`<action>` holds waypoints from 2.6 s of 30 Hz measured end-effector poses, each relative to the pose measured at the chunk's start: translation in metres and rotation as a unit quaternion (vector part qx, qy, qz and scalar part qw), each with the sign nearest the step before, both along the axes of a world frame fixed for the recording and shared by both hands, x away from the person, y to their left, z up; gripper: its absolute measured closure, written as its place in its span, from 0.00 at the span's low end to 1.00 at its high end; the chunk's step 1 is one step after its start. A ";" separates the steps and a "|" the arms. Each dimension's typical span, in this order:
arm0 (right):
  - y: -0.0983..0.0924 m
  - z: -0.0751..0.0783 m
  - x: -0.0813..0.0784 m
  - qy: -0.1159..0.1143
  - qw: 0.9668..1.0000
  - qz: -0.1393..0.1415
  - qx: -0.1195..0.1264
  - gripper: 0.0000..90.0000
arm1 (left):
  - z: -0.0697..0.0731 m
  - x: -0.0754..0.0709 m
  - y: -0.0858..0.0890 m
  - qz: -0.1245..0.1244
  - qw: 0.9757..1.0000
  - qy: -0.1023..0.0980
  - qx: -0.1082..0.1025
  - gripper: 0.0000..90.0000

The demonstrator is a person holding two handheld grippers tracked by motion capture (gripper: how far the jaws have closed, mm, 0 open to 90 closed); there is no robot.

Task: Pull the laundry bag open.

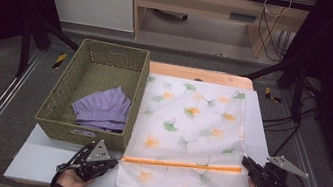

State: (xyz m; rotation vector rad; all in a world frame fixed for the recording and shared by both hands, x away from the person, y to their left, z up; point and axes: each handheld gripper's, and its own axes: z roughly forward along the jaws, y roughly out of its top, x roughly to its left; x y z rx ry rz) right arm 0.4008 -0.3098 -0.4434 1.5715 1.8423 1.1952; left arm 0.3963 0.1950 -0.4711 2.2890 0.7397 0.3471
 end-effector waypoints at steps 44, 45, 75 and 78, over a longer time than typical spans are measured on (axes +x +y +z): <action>-0.002 -0.023 -0.007 -0.017 0.997 0.004 -0.078 0.59 | -0.001 -0.011 -0.004 0.078 0.993 0.012 -0.090 0.60; -0.003 -0.022 -0.008 -0.025 0.996 0.002 -0.081 0.58 | -0.002 -0.013 -0.005 0.083 0.992 0.015 -0.092 0.58; 0.010 -0.039 0.032 0.049 0.991 -0.012 -0.126 0.98 | -0.012 -0.027 -0.019 0.077 0.994 0.023 -0.074 0.99; 0.006 -0.038 0.038 0.036 0.991 -0.020 -0.127 0.98 | -0.012 -0.025 -0.024 0.072 0.995 0.018 -0.072 0.99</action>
